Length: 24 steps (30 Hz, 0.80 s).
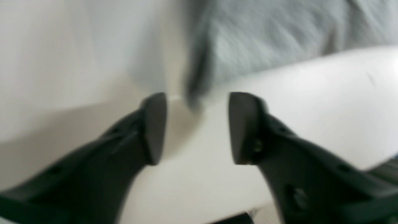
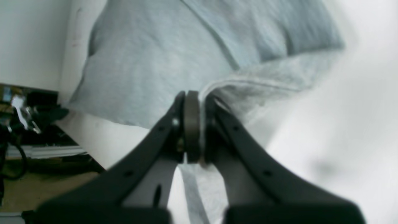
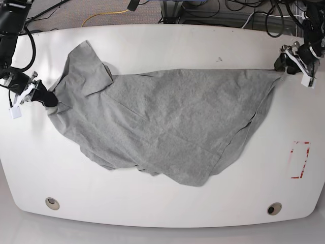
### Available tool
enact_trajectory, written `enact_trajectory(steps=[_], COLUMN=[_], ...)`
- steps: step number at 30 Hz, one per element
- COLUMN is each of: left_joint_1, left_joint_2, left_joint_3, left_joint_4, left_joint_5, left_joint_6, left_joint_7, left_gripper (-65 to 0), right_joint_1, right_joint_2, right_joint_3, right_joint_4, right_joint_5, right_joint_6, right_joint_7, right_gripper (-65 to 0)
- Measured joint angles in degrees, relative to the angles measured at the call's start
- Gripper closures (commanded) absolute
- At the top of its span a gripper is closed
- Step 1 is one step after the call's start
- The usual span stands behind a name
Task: Fold the T-shirt properly
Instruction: 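Release the left gripper and move it onto the shirt's side edge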
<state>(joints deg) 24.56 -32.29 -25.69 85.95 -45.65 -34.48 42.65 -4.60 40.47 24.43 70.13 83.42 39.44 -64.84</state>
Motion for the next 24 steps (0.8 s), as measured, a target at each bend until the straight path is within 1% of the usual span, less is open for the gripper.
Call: enact_trajectory(steps=[1, 2, 3, 6, 8, 13, 16, 18, 19, 22, 24], left_joint_1=[-0.2, -0.4, -0.9, -5.7, -11.1, -23.2, -28.9, -32.9, -34.7, -38.9, -41.2], left_joint_2=[0.2, 0.5, 0.8, 2.5, 3.7, 6.9, 8.8, 10.2, 11.0, 13.5, 15.6], left_joint_3=[-1.9, -3.4, -4.5, -5.4, -5.0, -5.0, -1.5, 3.4, 5.2, 7.5, 7.5], left_joint_4=[1.9, 3.5, 4.7, 8.2, 8.6, 8.8, 7.6, 5.3, 4.3, 1.2, -1.9], left_joint_5=[-0.5, -1.3, -1.9, -3.3, -3.3, -3.7, 0.5, 4.2, 4.9, 7.9, 12.0], left_joint_6=[-1.6, -4.3, -4.9, -5.4, -5.5, -5.4, -5.0, -4.2, -4.2, -4.2, -4.2], left_joint_7=[0.9, 2.1, 3.5, 10.7, 14.4, 20.3, 22.3, 22.8, 22.7, 22.0, 21.0], left_gripper=[-39.2, -39.2, -39.2, -39.2, -39.2, -39.2, -39.2, -39.2, -39.2, -39.3, -39.3], right_joint_1=[0.1, 0.2, 0.1, 0.0, 0.1, 0.2, 0.1, 0.1, 0.1, 0.2, 0.2], right_joint_2=[0.0, 0.0, 0.1, 0.0, 0.0, 0.0, 0.0, 0.0, 0.0, 0.0, 0.0], right_joint_3=[0.0, 0.0, 0.0, 0.0, 0.0, 0.0, 0.0, 0.0, 0.0, 0.0, 0.0], right_joint_4=[0.4, 0.6, 0.6, 0.5, 0.3, 0.6, 0.5, 0.5, 0.5, 0.5, 0.5], right_joint_5=[0.6, 1.0, 0.8, -0.1, -0.6, 0.3, 0.0, -0.3, 0.1, 0.3, 0.0], right_joint_6=[0.0, 0.1, 0.1, 0.0, 0.0, 0.0, 0.0, 0.0, 0.0, 0.0, 0.0], right_joint_7=[0.2, 0.4, 0.6, 0.1, -0.1, 0.2, 0.2, 0.1, 0.1, 0.1, 0.2], right_gripper=[0.0, 0.0, 0.0, 0.0, 0.0, 0.0, 0.0, 0.0, 0.0, 0.0, 0.0])
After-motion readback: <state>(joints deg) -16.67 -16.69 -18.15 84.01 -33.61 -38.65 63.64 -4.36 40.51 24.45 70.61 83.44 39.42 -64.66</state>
